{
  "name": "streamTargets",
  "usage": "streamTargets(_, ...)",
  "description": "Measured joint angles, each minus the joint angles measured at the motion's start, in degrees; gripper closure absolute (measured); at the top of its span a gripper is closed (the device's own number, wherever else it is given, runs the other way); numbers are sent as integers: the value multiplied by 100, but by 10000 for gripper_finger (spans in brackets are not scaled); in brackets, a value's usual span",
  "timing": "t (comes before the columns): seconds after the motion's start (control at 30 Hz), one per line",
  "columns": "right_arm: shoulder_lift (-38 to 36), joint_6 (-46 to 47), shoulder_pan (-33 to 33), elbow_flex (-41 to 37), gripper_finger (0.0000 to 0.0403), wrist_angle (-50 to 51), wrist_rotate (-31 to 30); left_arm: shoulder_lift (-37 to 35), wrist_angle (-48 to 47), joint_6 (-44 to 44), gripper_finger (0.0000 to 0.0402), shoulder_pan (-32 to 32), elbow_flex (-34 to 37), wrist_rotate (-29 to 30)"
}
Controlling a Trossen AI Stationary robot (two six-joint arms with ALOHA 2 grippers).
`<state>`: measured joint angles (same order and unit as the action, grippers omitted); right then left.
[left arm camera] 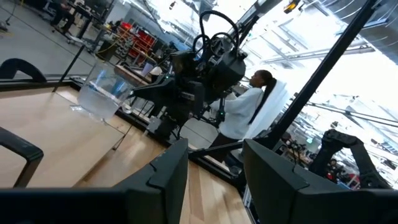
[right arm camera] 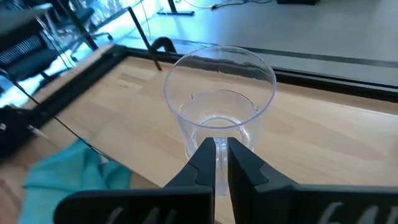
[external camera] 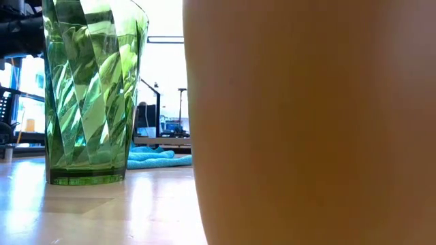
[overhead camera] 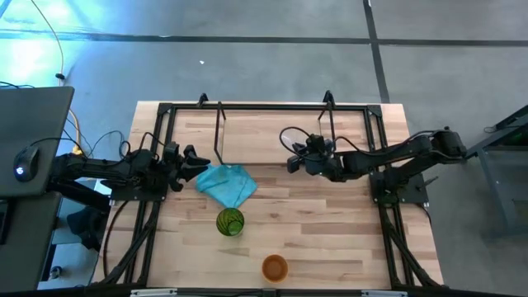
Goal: Stack small to large cups/mugs on shelf
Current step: Put the transparent mug on the shelf
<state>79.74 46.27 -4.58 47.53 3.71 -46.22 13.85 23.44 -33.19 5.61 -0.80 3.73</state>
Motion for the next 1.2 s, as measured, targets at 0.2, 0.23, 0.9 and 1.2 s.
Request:
streamTargets(0.2, 253, -138, 46, 0, 402, -853, 163, -1, 0, 0, 259, -1, 0, 11)
streamTargets(0.23, 347, -163, 60, 8, 402, -1010, 241, -1, 0, 0, 259, -1, 0, 37)
streamTargets(0.9, 2527, -130, 429, 3874, 402, 2066, 608, 1, 2, 0, 259, -1, 0, 45)
streamTargets(1.2, 2808, 193, 459, 4245, 402, 2889, 616, -1, 0, 9, 259, -1, 0, 41)
